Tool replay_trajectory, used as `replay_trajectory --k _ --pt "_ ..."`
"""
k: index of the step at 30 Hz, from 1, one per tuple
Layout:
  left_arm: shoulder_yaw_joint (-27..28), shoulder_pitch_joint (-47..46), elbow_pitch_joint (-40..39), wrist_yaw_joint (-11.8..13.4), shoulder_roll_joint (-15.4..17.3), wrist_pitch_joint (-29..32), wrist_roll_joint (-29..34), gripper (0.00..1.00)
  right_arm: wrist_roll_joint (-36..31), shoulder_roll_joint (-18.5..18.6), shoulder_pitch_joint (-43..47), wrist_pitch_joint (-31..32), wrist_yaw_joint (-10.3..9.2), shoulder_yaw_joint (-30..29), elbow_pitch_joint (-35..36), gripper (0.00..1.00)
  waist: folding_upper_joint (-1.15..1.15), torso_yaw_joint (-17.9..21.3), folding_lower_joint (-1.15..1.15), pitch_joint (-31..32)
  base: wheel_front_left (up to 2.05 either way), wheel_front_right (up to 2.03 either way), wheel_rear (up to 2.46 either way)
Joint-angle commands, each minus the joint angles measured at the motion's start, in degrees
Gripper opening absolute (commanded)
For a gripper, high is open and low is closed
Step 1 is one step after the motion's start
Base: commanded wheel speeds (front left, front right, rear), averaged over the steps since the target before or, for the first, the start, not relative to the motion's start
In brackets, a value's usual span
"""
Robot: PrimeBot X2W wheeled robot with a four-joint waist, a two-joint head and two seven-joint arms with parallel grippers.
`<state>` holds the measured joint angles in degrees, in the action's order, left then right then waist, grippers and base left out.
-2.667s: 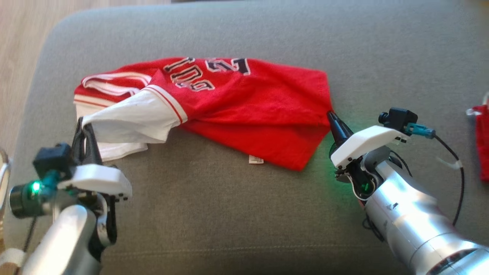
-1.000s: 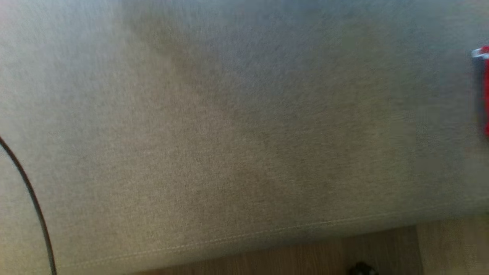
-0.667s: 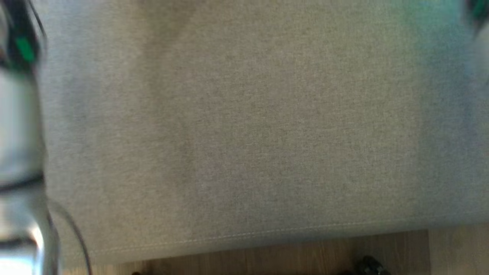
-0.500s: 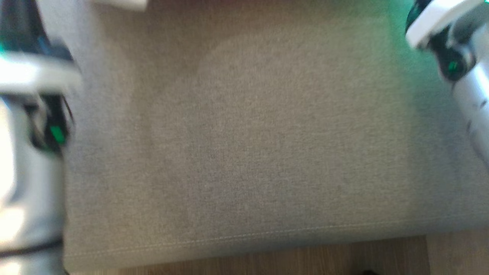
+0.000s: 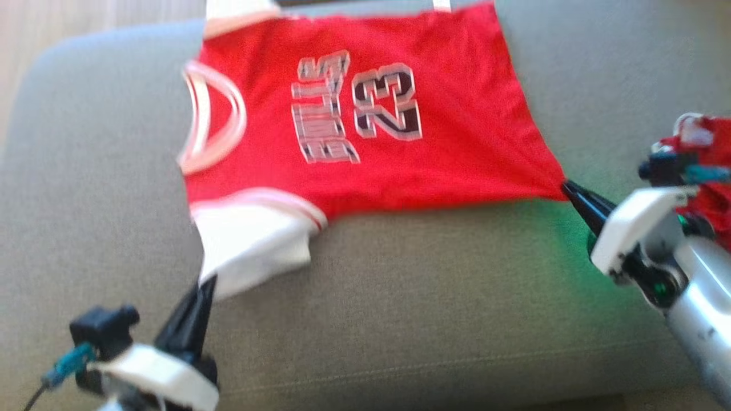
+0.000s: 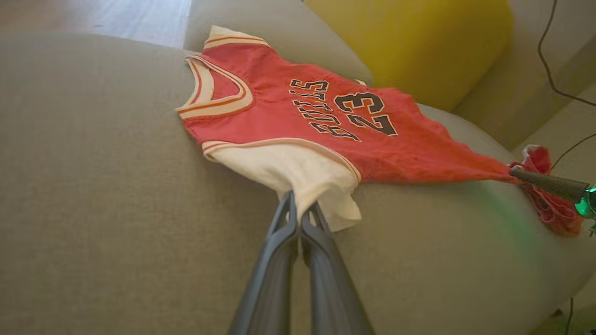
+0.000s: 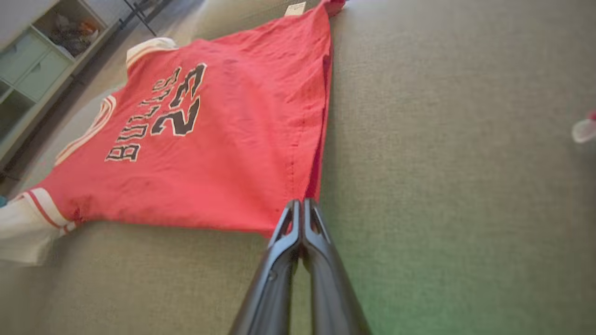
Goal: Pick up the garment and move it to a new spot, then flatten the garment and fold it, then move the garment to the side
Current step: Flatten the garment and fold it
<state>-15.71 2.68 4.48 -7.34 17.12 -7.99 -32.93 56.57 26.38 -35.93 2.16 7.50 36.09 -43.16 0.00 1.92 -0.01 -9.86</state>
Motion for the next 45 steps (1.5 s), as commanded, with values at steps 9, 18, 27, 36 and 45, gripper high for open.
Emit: replay_trajectory --k 9,18,27,36,45 --pt "5.2 9.9 -17.8 3.8 3.6 7.3 -6.8 0.00 -2.5 4.4 11.8 -6.2 -0.01 -9.5 4.1 0.00 0.00 0.0 0.01 5.0 0.00 0.00 0.00" --pt "6.6 12.5 -28.1 8.3 3.9 12.5 -9.6 0.00 -11.5 4.0 18.3 -5.1 -0.01 -19.6 11.4 0.00 0.00 -0.2 0.01 4.8 0.00 0.00 0.00" --pt "3.0 -2.7 -19.5 8.6 2.0 14.2 -5.6 0.00 -22.4 -2.4 13.0 0.1 -0.01 -25.6 14.2 0.00 0.00 -0.3 0.01 2.3 0.00 0.00 0.00" --pt "-0.1 -22.6 0.5 5.0 -2.0 7.9 -0.8 0.00 -30.7 -6.1 2.2 -0.6 -0.01 -28.0 6.6 0.00 0.00 -1.2 0.01 -2.7 0.00 0.00 0.00" --pt "-1.3 -32.3 11.7 2.6 -2.2 4.2 0.9 0.00 -33.4 -6.9 -5.5 -5.1 -0.01 -27.6 -0.3 0.22 0.00 -1.5 0.01 -7.9 0.00 0.00 0.00"
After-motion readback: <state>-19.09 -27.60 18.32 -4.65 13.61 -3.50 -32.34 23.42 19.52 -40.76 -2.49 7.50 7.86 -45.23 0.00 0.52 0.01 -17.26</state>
